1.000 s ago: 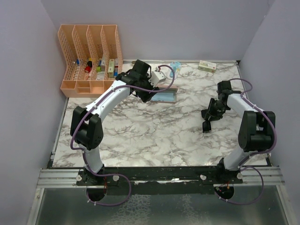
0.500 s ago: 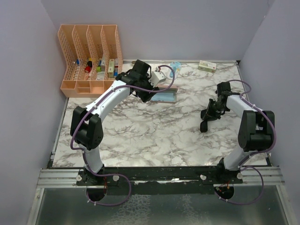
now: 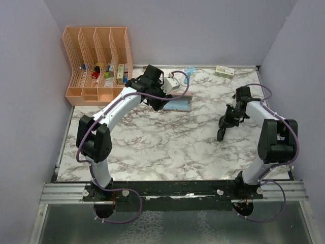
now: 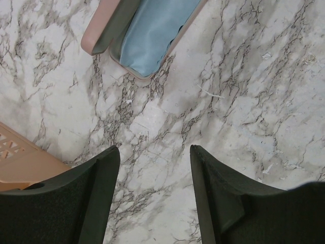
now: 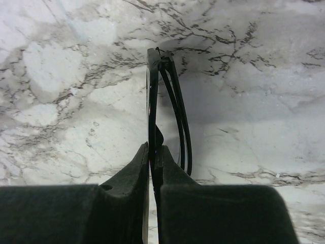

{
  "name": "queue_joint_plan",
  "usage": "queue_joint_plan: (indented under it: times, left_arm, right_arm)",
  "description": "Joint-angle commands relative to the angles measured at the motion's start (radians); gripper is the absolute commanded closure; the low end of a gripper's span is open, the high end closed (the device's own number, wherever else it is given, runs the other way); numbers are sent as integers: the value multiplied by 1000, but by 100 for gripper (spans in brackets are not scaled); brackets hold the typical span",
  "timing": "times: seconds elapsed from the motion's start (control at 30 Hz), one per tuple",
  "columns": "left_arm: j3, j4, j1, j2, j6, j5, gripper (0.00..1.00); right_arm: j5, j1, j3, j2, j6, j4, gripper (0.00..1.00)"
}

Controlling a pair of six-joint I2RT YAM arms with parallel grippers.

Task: Organize the sunglasses
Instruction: Move the sunglasses to the center of the board.

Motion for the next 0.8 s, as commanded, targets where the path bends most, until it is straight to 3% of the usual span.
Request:
queue_joint_plan:
  times: [0.0, 0.17, 0.43, 0.77]
  left_arm:
    - [3, -8, -6, -40, 7, 2, 40]
    - [2, -6, -3, -44, 13, -7, 41]
    - [-13, 0, 56, -82, 21, -14, 41]
    - [-125, -59, 293, -273, 128, 15, 42]
  right_arm:
    - [-117, 1, 60, -1, -67, 4, 99]
    - [-184, 84, 154, 15, -140, -36, 99]
    - [-191, 415, 293, 94, -285, -88, 99]
    - [-325, 615, 453, 242, -401, -139, 99]
